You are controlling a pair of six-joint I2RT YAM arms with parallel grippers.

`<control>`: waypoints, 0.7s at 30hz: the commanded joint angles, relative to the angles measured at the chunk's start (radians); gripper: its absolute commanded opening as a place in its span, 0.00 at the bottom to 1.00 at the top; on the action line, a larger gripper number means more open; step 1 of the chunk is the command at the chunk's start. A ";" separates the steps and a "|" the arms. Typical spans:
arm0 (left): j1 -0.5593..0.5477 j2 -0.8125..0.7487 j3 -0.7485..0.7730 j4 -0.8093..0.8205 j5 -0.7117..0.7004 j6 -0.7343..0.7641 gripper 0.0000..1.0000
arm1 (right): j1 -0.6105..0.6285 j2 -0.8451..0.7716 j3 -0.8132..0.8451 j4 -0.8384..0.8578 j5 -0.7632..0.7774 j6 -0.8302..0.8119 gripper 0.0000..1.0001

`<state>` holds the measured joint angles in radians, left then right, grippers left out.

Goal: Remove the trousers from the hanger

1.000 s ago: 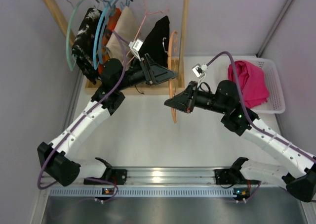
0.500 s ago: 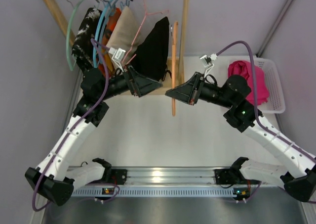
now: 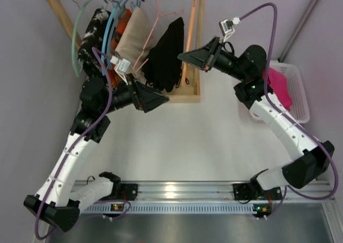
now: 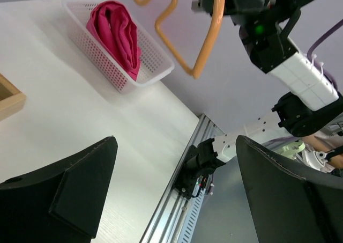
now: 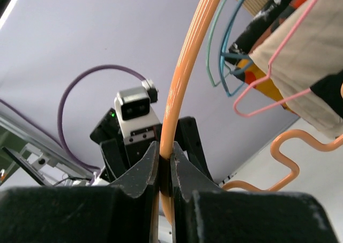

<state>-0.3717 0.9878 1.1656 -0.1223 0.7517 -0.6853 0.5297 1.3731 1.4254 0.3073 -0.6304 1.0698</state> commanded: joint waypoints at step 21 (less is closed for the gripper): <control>0.028 -0.049 0.014 -0.010 0.000 0.027 0.99 | -0.138 0.224 0.221 0.115 -0.104 0.156 0.00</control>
<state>-0.3527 0.9554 1.1656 -0.1444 0.7502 -0.6666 0.4114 1.5875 1.5929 0.3389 -0.7208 1.2121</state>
